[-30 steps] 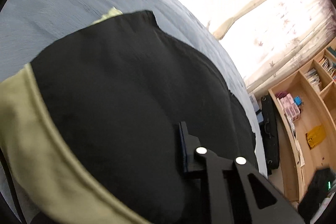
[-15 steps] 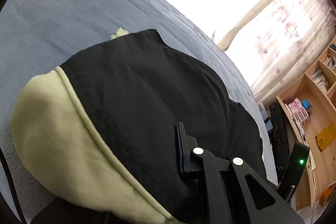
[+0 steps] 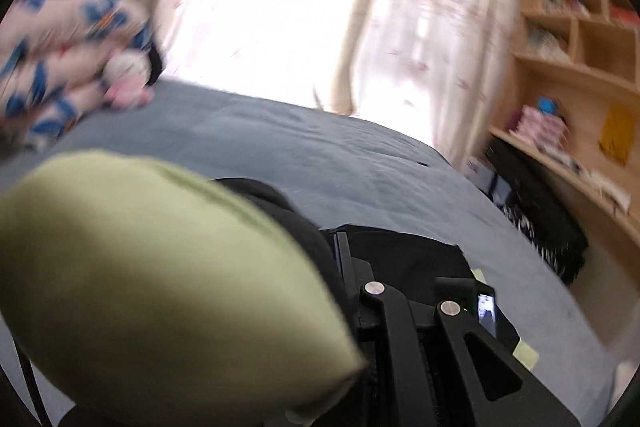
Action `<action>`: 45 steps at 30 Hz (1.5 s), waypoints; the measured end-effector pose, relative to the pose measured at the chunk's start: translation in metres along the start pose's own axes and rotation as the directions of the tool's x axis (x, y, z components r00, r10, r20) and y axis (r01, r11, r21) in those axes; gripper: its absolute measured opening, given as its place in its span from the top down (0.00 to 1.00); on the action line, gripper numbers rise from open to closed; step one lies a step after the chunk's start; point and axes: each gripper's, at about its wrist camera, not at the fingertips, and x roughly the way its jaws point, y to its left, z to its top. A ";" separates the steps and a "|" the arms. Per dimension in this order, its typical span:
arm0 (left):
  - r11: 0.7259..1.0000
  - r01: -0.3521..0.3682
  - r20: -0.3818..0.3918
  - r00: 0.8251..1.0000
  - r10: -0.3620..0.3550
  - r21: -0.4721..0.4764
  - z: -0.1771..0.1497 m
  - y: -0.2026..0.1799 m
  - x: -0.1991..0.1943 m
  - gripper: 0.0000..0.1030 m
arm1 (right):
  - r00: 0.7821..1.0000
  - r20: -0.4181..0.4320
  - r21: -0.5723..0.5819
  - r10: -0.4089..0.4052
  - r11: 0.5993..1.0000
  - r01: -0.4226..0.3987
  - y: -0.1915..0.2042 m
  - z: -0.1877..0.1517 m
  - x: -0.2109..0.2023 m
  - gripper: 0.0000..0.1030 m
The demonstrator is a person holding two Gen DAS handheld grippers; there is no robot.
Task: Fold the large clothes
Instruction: 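Flip the bundle over with both tools so the green side faces up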
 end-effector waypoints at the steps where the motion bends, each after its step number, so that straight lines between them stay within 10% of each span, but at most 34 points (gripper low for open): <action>1: 0.999 0.008 -0.004 1.000 -0.008 0.045 0.003 -0.015 0.001 0.93 | 0.998 -0.022 0.040 0.053 0.998 -0.052 -0.009 -0.002 -0.007 0.90; 4: 0.986 0.041 -0.021 0.999 -0.038 0.160 0.006 -0.056 0.005 0.93 | 0.993 -0.015 0.142 0.121 0.983 -0.118 -0.039 -0.012 -0.043 0.92; 10: 0.920 0.164 -0.212 0.973 -0.091 0.357 -0.040 -0.141 0.037 0.93 | 0.974 0.122 0.284 -0.192 0.947 0.151 -0.122 -0.051 -0.141 0.91; 15: 0.834 0.205 -0.403 0.915 0.022 0.512 -0.110 -0.187 0.079 0.88 | 0.944 0.120 0.389 -0.309 0.889 0.241 -0.175 -0.078 -0.177 0.91; 19: 0.764 0.155 -0.372 0.921 0.117 0.626 -0.138 -0.202 0.081 0.81 | 0.950 0.140 0.404 -0.280 0.892 0.203 -0.183 -0.086 -0.184 0.91; 27: 0.798 0.307 -0.463 0.886 -0.041 0.518 -0.125 -0.192 0.045 0.35 | 0.957 0.205 0.396 -0.208 0.911 0.113 -0.178 -0.081 -0.191 0.75; 35: 0.799 0.334 -0.433 0.895 -0.103 0.501 -0.121 -0.169 -0.010 0.34 | 0.949 0.283 0.277 -0.137 0.959 0.056 -0.145 -0.075 -0.213 0.67; 45: 0.960 0.191 -0.391 0.915 -0.099 0.203 -0.075 -0.081 -0.009 0.34 | 0.972 0.197 -0.107 -0.125 0.983 0.148 -0.063 -0.041 -0.175 0.45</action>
